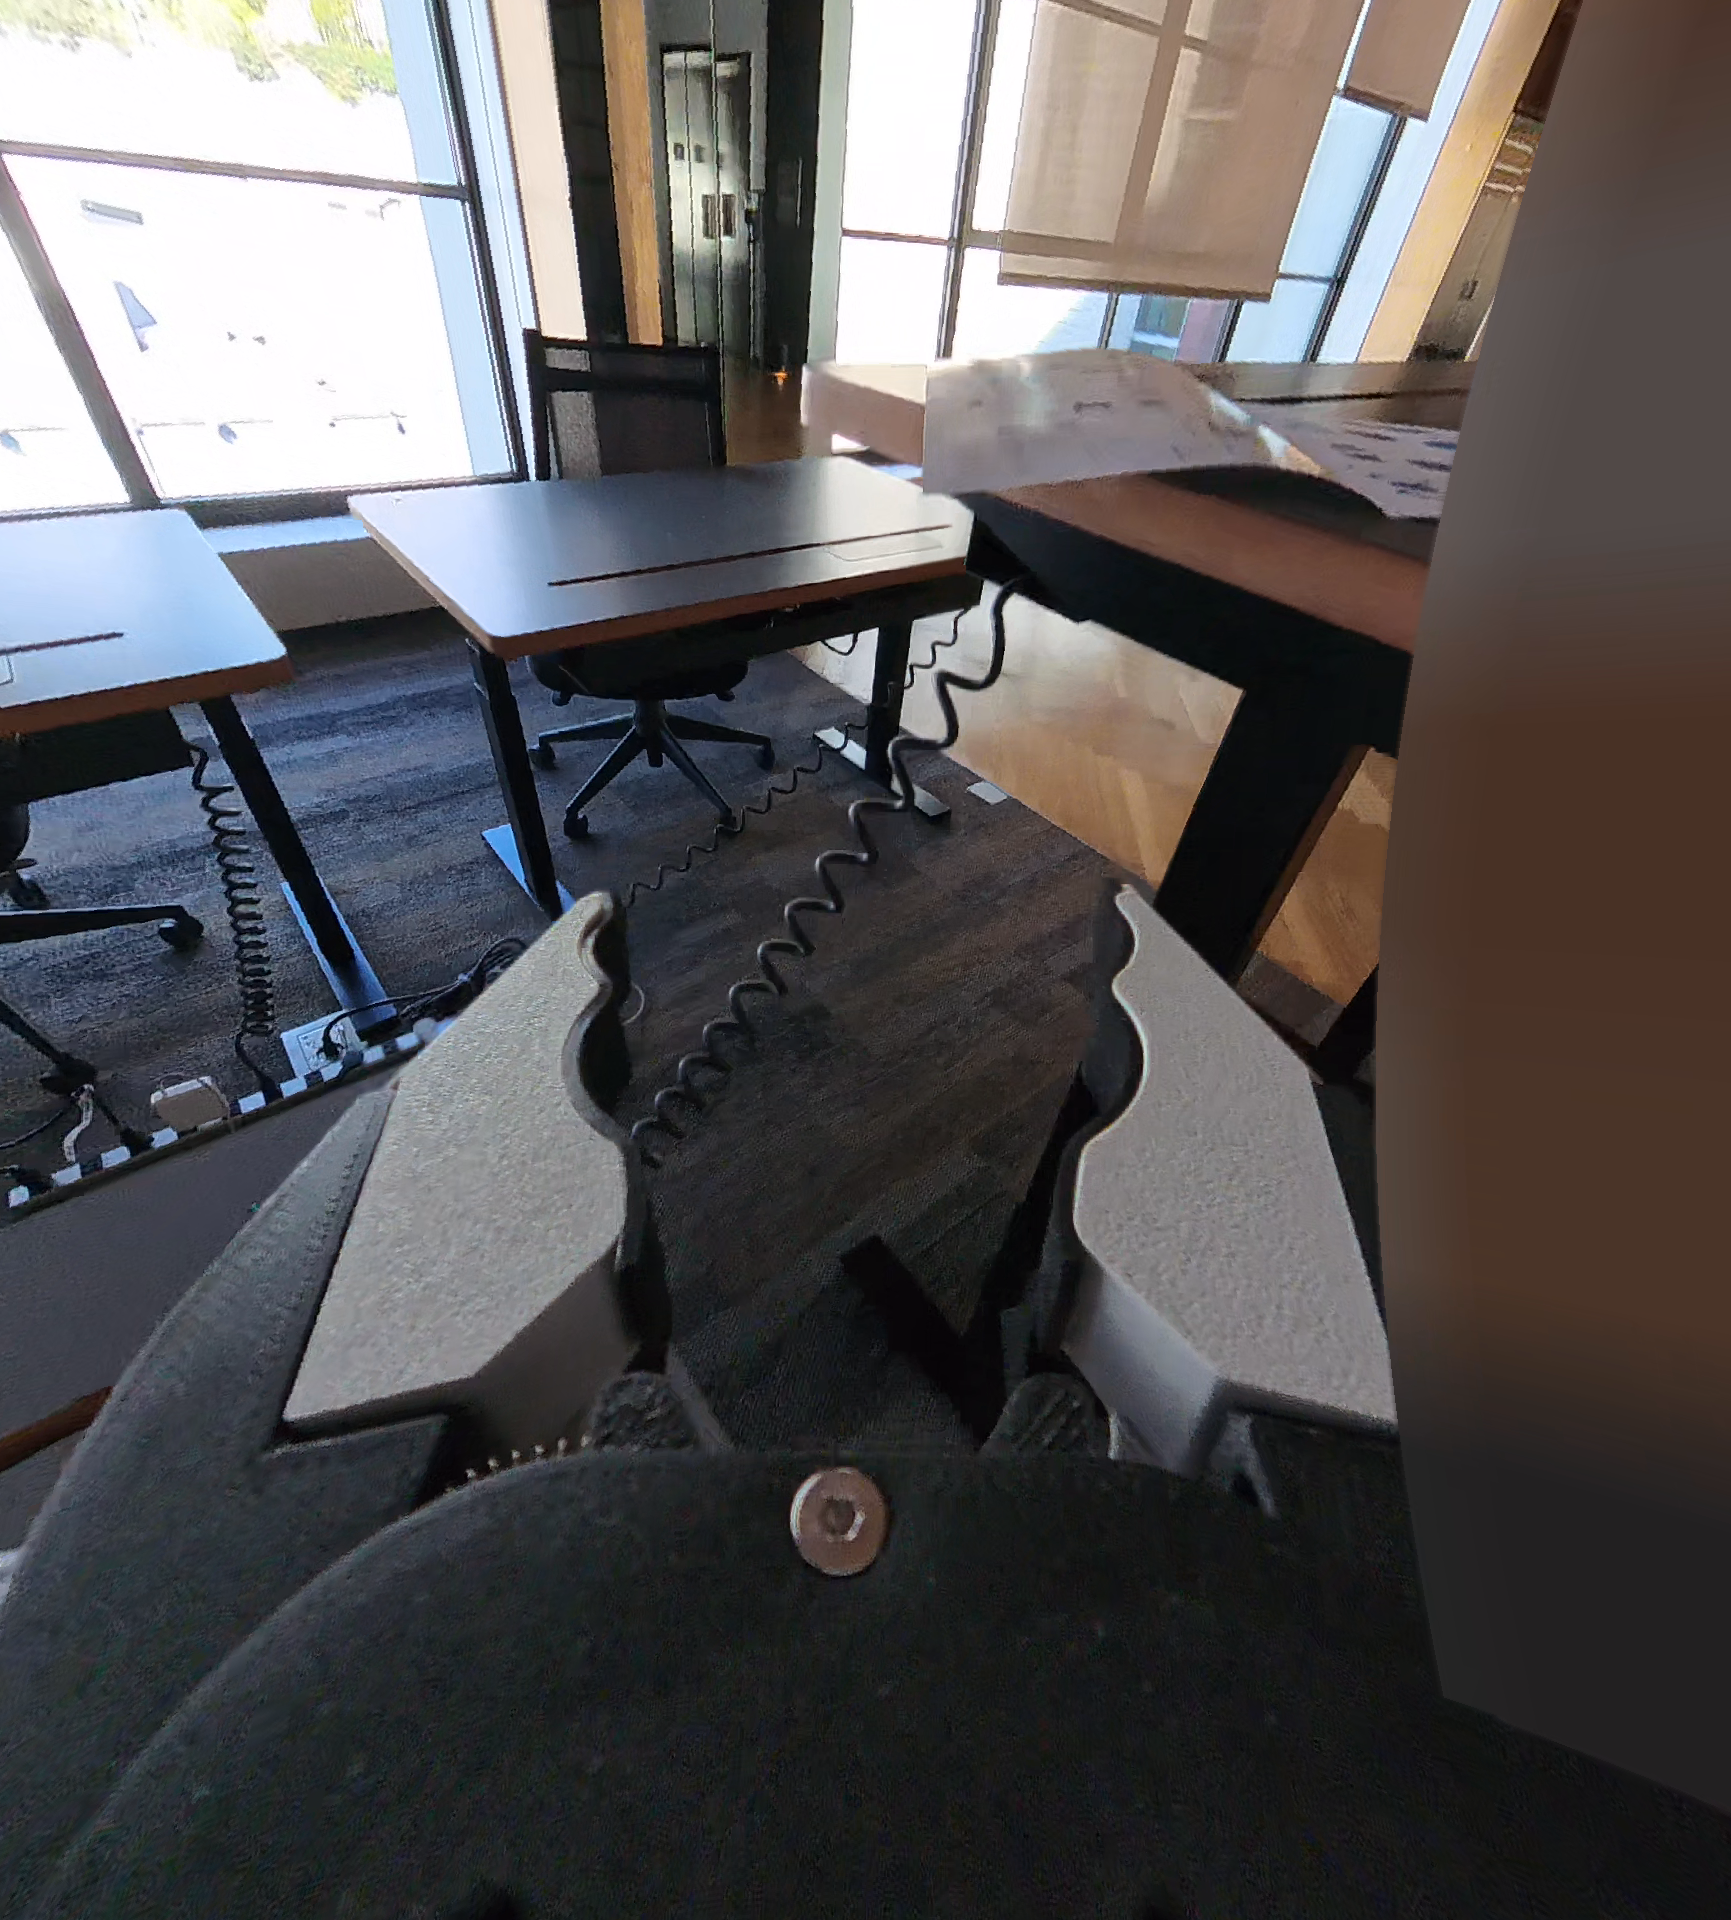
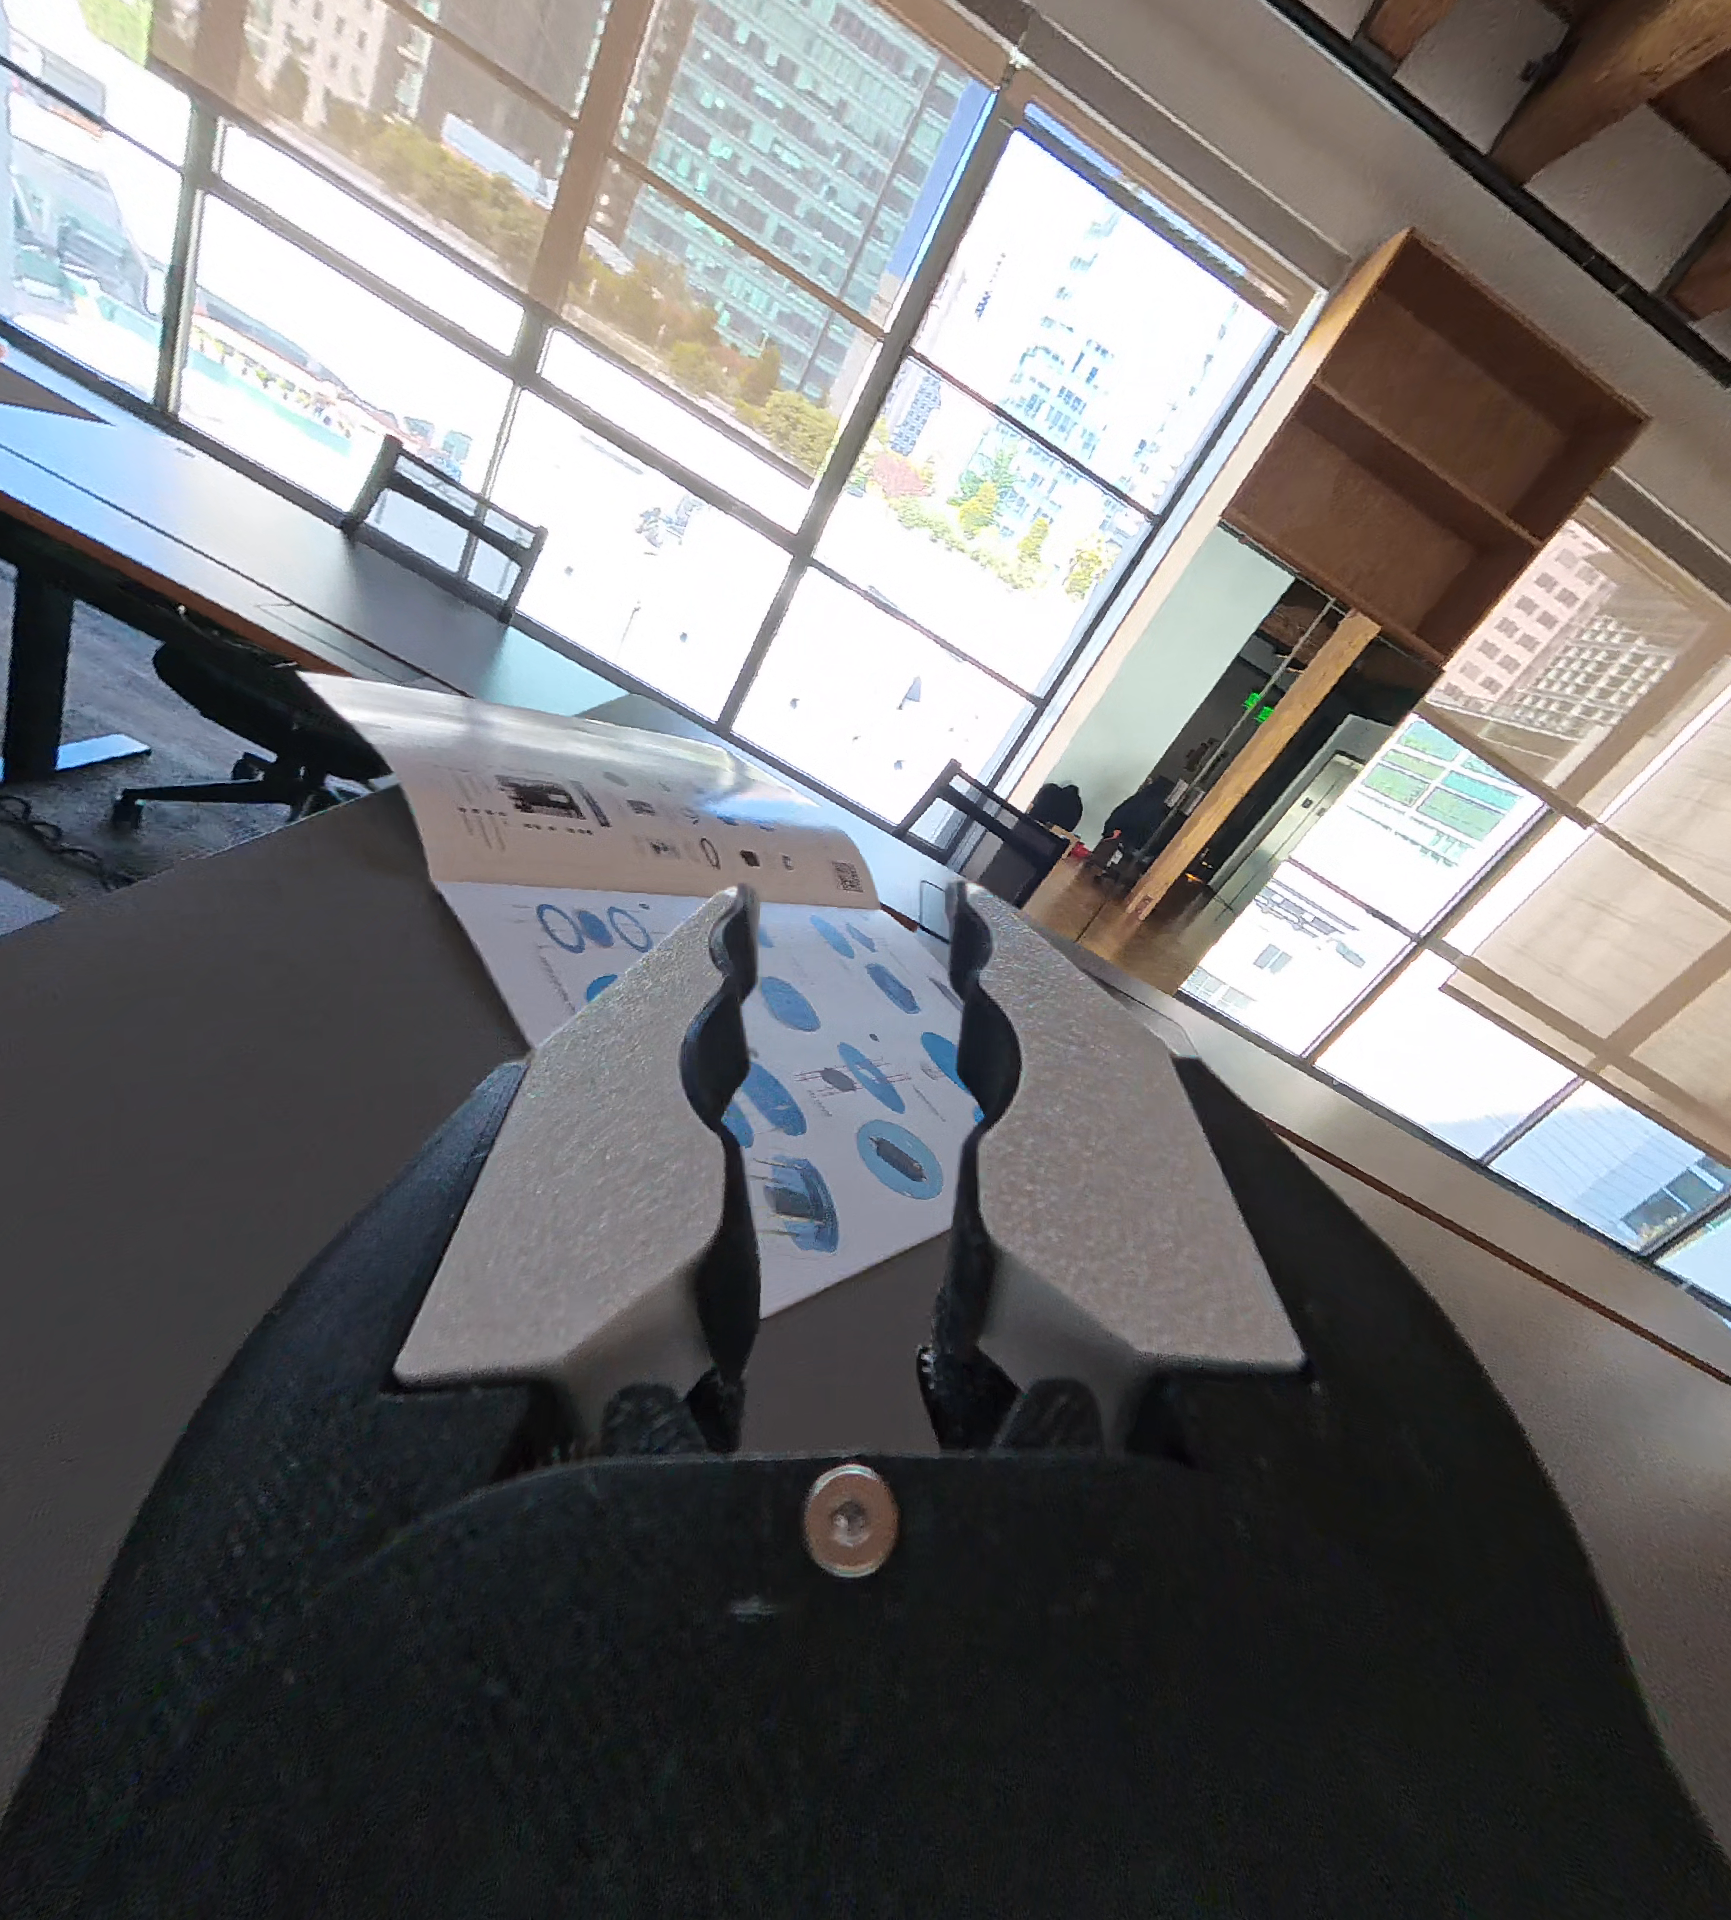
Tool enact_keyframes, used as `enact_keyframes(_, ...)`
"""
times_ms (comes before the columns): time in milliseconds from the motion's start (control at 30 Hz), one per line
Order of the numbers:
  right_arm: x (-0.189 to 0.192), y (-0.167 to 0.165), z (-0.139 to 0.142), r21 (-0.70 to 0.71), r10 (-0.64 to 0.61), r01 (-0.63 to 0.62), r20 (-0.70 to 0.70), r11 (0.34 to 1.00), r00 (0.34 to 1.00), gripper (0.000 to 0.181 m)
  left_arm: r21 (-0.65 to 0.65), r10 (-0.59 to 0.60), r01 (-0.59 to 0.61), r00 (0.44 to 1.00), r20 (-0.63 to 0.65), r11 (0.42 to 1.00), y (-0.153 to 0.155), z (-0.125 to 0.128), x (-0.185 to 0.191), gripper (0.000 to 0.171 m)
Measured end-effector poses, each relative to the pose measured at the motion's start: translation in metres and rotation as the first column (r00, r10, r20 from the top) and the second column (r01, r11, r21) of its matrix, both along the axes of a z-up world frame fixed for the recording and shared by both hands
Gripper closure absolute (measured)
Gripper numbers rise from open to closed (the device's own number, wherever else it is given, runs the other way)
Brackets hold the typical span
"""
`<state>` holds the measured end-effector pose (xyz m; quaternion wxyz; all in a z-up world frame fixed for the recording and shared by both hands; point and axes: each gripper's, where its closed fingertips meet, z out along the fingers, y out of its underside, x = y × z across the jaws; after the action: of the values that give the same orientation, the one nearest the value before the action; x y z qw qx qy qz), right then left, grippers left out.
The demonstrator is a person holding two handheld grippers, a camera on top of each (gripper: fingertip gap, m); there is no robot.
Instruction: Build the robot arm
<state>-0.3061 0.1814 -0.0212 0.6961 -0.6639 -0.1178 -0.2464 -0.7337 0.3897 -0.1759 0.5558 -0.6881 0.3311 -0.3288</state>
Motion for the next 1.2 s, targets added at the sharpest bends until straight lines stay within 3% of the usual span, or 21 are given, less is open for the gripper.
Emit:
enact_keyframes(233, -0.037, -0.014, 0.022, 0.075, 0.057, -0.063, 0.075, 0.995, 0.996, 0.146, 0.061, 0.079, -0.075, 0.995, -0.056, 0.995, -0.045, -0.056, -0.085, 0.081)
enact_keyframes(333, -0.072, -0.041, 0.05, 0.185, 0.132, -0.143, 0.067, 0.972, 0.989, 0.161, 0.089, 0.085, -0.078, 0.993, -0.084, 0.993, -0.075, -0.087, -0.123, 0.08)
enact_keyframes(400, -0.106, -0.057, 0.057, 0.194, 0.256, -0.243, -0.044, 0.95, 0.966, 0.17, 0.086, 0.085, -0.077, 0.991, -0.1, 0.993, -0.09, -0.107, -0.151, 0.077)
enact_keyframes(533, -0.191, -0.09, 0.033, 0.129, 0.452, -0.435, -0.341, 0.891, 0.824, 0.161, 0.099, -0.029, 0.033, 0.999, -0.041, 0.995, -0.143, -0.125, -0.189, 0.078)
enact_keyframes(633, -0.276, -0.12, -0.005, 0.082, 0.567, -0.61, -0.481, 0.788, 0.668, 0.151, 0.072, -0.02, 0.024, 0.998, -0.067, 0.997, -0.176, -0.149, -0.216, 0.077)
enact_keyframes(667, -0.3, -0.126, -0.019, 0.057, 0.579, -0.64, -0.493, 0.766, 0.649, 0.148, 0.036, 0.006, -0.003, 0.997, -0.075, 0.999, -0.181, -0.161, -0.225, 0.077)
enact_keyframes(833, -0.41, -0.147, -0.109, -0.156, 0.577, -0.672, -0.397, 0.724, 0.714, 0.146, -0.225, -0.041, 0.03, 0.998, -0.045, 0.974, -0.209, -0.241, -0.241, 0.074)
enact_keyframes(1000, -0.511, -0.15, -0.244, -0.386, 0.614, -0.681, -0.299, 0.622, 0.73, 0.146, -0.237, 0.007, -0.05, 0.984, -0.177, 0.97, -0.195, -0.33, -0.24, 0.076)
enact_keyframes(1100, -0.526, -0.117, -0.328, -0.474, 0.587, -0.639, -0.277, 0.606, 0.761, 0.146, -0.273, -0.044, -0.024, 0.97, -0.241, 0.962, -0.186, -0.368, -0.223, 0.076)
enact_keyframes(1200, -0.514, -0.069, -0.405, -0.546, 0.502, -0.616, -0.363, 0.568, 0.785, 0.145, -0.272, -0.049, -0.034, 0.954, -0.295, 0.962, -0.169, -0.39, -0.204, 0.076)
